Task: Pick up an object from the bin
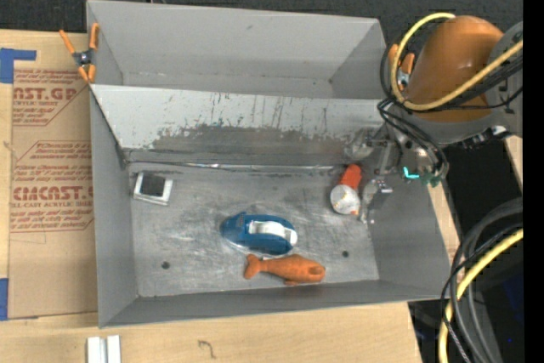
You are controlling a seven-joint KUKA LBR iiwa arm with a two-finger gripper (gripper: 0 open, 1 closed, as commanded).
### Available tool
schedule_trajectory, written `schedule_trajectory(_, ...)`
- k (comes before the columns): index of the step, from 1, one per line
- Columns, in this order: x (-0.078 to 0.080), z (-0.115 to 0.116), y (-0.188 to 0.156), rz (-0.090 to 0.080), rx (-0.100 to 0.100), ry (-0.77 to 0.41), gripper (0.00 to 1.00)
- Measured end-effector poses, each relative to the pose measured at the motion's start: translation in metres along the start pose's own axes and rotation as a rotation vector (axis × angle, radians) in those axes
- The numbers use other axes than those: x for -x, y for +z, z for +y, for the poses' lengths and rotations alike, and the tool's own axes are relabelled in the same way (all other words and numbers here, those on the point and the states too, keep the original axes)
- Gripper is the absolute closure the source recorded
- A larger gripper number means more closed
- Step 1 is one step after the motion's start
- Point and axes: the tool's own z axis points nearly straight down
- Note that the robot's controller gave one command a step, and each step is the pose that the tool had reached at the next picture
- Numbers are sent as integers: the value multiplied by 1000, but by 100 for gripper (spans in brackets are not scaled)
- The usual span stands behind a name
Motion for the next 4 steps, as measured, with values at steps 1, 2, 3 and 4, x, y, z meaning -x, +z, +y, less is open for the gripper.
schedule_trajectory(1,2,0,-4,-7,-1,-1,0)
schedule_trajectory(2,-4,29,48,-14,-1,34,0)
schedule_trajectory(3,-23,80,72,-2,0,-50,0)
schedule_trajectory(4,-52,88,67,-6,2,-151,0)
